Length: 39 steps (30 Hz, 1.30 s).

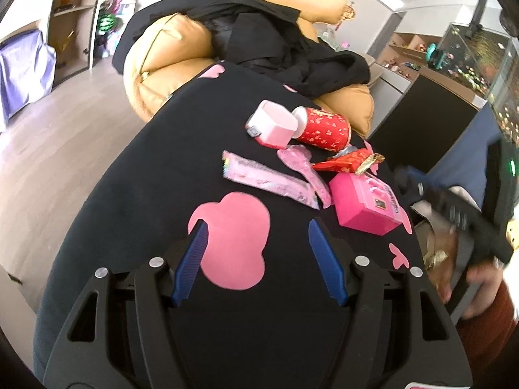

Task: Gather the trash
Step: 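Grasp the red paper cup with the right tool while the left tool grasps the red foil wrapper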

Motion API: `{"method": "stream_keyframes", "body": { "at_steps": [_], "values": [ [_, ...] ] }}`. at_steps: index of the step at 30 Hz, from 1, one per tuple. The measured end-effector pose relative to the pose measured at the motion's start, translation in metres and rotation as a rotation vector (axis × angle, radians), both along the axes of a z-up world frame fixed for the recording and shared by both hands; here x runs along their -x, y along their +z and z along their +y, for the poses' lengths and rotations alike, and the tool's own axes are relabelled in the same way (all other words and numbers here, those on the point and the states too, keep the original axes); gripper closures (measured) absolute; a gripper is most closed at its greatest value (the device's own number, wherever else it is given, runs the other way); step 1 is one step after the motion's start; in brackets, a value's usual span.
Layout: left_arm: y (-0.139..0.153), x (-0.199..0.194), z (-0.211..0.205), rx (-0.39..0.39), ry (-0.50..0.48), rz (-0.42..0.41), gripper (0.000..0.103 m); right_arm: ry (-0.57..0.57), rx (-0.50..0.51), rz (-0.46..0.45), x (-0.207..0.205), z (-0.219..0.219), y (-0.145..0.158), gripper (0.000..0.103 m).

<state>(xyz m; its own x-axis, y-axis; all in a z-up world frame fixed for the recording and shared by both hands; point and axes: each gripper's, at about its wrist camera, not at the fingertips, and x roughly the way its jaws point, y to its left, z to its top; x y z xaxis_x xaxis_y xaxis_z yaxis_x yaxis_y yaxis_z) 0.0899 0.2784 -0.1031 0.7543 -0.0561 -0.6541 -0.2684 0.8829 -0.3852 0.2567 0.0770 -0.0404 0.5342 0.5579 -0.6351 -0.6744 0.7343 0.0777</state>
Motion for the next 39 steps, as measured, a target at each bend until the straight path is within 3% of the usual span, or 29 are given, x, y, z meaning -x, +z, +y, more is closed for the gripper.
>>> {"method": "stream_keyframes", "body": {
  "at_steps": [4,7,11,19,21,24,25,32,36,39],
  "values": [
    [0.017,-0.008,-0.004,-0.056,-0.075,-0.06,0.042,0.066,-0.041,0.053,-0.037,0.017,0.022,0.059],
    [0.028,-0.018,-0.005,-0.087,-0.118,-0.088,0.041,0.091,-0.012,0.08,-0.066,0.028,0.025,0.059],
    [0.028,-0.038,-0.002,-0.12,-0.159,-0.061,0.038,0.086,-0.022,0.213,-0.108,0.04,0.007,0.059],
    [0.019,-0.062,0.012,-0.074,-0.189,-0.013,0.039,0.149,-0.042,0.388,-0.15,0.078,-0.033,0.059],
    [0.018,-0.068,0.01,-0.068,-0.21,-0.011,0.038,0.194,-0.07,0.424,-0.15,0.084,-0.037,0.071],
    [0.02,-0.078,0.004,-0.052,-0.252,-0.017,0.038,0.246,-0.069,0.38,-0.138,0.084,-0.026,0.087],
    [0.02,-0.081,0.001,-0.049,-0.262,-0.017,0.039,0.251,-0.062,0.359,-0.133,0.082,-0.022,0.098],
    [0.016,-0.108,-0.021,0.004,-0.305,0.011,0.039,0.162,-0.058,0.214,-0.108,0.008,0.023,0.098],
    [0.02,-0.129,-0.041,0.043,-0.326,0.011,0.039,0.062,0.03,0.148,-0.097,-0.033,0.02,0.098],
    [0.025,-0.148,-0.052,0.057,-0.299,0.002,0.039,-0.005,0.05,0.154,-0.092,-0.061,0.005,0.098]
  ]
}}
